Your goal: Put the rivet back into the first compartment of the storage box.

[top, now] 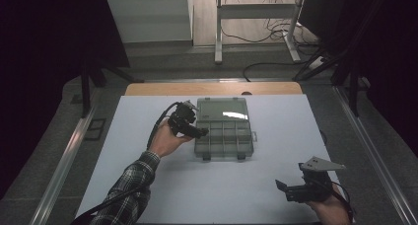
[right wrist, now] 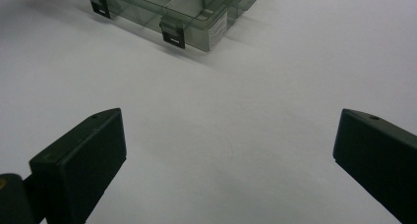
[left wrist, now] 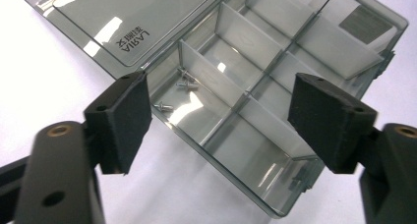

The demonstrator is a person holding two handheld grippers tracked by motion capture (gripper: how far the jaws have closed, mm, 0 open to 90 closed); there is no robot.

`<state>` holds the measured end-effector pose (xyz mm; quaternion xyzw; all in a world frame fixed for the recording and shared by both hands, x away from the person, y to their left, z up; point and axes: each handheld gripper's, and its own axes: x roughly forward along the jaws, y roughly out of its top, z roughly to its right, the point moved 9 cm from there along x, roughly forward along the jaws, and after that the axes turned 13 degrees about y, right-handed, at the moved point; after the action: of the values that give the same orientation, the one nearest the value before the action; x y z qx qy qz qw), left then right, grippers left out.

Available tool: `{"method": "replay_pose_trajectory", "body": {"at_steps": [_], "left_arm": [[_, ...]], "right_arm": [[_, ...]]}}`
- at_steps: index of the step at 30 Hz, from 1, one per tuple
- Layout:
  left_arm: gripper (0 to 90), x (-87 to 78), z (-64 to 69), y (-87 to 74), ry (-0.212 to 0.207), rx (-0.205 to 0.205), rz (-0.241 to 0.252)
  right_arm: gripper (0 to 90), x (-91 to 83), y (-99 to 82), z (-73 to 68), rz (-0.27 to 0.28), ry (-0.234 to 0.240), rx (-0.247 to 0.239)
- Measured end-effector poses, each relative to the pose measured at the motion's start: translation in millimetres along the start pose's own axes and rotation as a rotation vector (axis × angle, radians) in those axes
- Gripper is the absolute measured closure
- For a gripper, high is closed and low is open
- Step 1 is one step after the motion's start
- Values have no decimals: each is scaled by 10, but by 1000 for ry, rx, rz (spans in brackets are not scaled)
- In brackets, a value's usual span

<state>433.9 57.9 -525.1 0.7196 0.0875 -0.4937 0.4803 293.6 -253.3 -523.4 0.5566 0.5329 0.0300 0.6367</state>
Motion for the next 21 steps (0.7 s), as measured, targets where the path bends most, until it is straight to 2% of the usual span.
{"method": "replay_pose_trajectory", "body": {"at_steps": [8, 14, 21], "left_arm": [[148, -114, 44, -34, -19, -2, 22], [121, -207, 67, -70, -48, -28, 32], [75, -325, 81, -157, -64, -20, 37]], "right_arm": [[0, 2, -1, 1, -1, -1, 1], [0, 4, -1, 0, -2, 0, 0], [0, 6, -1, 0, -2, -1, 1]]}}
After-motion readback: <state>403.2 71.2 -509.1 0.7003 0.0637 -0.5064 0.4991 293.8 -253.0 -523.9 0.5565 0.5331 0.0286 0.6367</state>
